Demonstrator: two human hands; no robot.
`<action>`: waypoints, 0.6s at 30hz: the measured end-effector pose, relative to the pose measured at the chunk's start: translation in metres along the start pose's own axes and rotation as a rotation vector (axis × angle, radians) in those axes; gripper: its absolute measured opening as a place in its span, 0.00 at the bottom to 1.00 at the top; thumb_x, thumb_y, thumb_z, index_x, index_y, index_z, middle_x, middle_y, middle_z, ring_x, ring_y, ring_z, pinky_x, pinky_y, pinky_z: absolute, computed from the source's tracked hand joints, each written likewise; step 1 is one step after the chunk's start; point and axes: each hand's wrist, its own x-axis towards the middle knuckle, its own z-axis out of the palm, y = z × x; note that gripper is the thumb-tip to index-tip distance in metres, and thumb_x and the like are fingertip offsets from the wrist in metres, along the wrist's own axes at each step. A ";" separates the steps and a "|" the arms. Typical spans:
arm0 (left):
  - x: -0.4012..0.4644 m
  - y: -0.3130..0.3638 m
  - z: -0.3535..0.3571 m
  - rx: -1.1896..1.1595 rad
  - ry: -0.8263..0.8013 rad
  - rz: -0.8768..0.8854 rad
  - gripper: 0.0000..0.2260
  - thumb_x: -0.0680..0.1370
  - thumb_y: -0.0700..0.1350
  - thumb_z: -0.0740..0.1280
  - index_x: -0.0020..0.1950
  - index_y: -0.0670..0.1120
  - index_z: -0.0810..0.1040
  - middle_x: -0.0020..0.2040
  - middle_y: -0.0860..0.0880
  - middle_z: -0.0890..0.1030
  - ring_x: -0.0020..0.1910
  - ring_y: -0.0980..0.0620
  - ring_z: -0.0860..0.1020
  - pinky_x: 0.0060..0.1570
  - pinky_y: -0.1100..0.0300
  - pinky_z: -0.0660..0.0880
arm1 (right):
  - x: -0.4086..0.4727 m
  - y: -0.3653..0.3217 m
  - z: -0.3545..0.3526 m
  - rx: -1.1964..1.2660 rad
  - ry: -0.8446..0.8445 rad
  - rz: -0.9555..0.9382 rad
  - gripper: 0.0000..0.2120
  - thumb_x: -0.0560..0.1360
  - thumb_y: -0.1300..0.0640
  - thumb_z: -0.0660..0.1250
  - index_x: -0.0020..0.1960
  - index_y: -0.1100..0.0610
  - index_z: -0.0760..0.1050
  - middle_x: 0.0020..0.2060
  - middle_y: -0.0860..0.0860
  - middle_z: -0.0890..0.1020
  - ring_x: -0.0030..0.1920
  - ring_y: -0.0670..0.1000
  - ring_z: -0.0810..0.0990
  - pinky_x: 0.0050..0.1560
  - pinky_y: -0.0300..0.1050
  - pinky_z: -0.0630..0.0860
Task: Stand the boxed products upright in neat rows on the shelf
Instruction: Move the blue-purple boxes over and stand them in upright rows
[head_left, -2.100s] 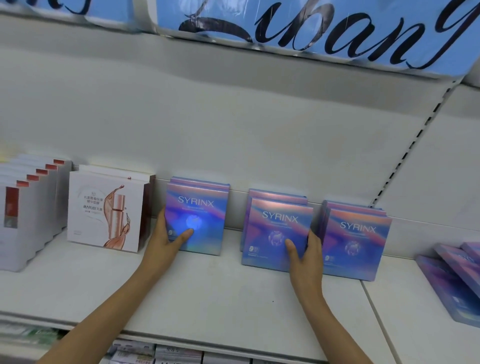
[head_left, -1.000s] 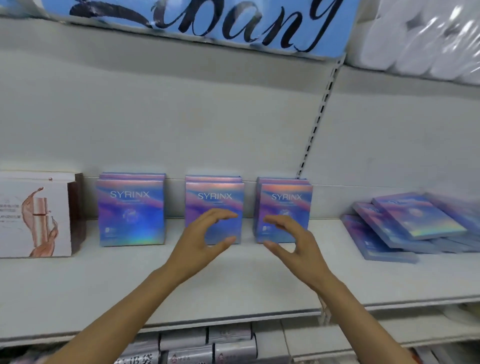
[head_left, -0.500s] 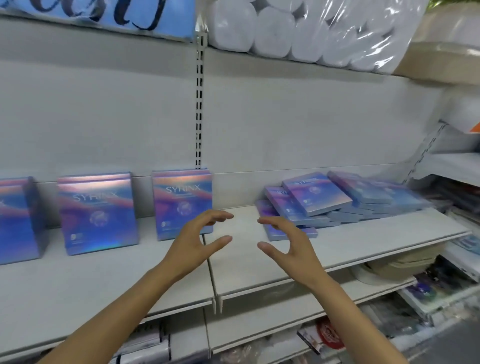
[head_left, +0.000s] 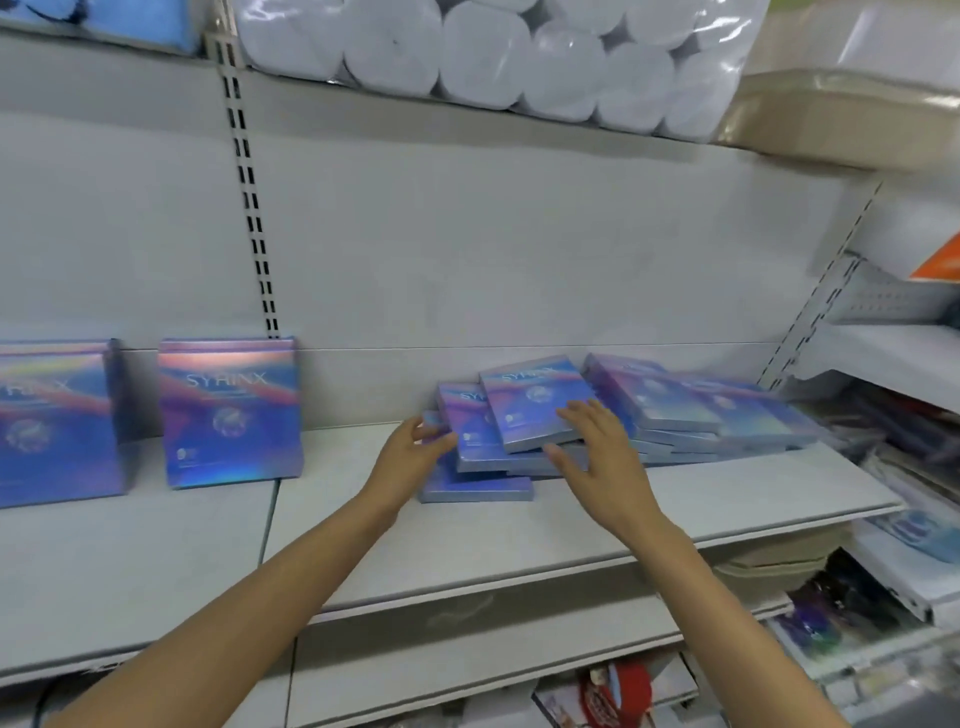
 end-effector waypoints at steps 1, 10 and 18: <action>0.008 0.003 0.003 -0.070 0.009 -0.041 0.22 0.80 0.45 0.70 0.73 0.42 0.69 0.59 0.45 0.82 0.51 0.48 0.81 0.43 0.62 0.77 | 0.007 0.010 -0.004 0.002 0.001 0.042 0.25 0.80 0.47 0.66 0.74 0.55 0.70 0.76 0.51 0.68 0.79 0.52 0.59 0.76 0.47 0.58; 0.028 -0.002 0.040 -0.205 -0.072 -0.153 0.38 0.62 0.66 0.81 0.66 0.50 0.76 0.59 0.51 0.84 0.56 0.49 0.84 0.57 0.49 0.81 | 0.021 0.028 -0.004 0.227 -0.061 0.110 0.24 0.80 0.52 0.68 0.75 0.54 0.69 0.74 0.49 0.70 0.69 0.49 0.71 0.68 0.42 0.68; 0.010 0.000 0.004 -0.282 0.052 0.015 0.28 0.67 0.46 0.82 0.64 0.46 0.76 0.56 0.48 0.86 0.53 0.47 0.85 0.54 0.46 0.82 | 0.016 -0.001 -0.004 0.440 -0.031 0.080 0.15 0.79 0.54 0.69 0.64 0.44 0.74 0.60 0.37 0.78 0.60 0.37 0.76 0.60 0.30 0.72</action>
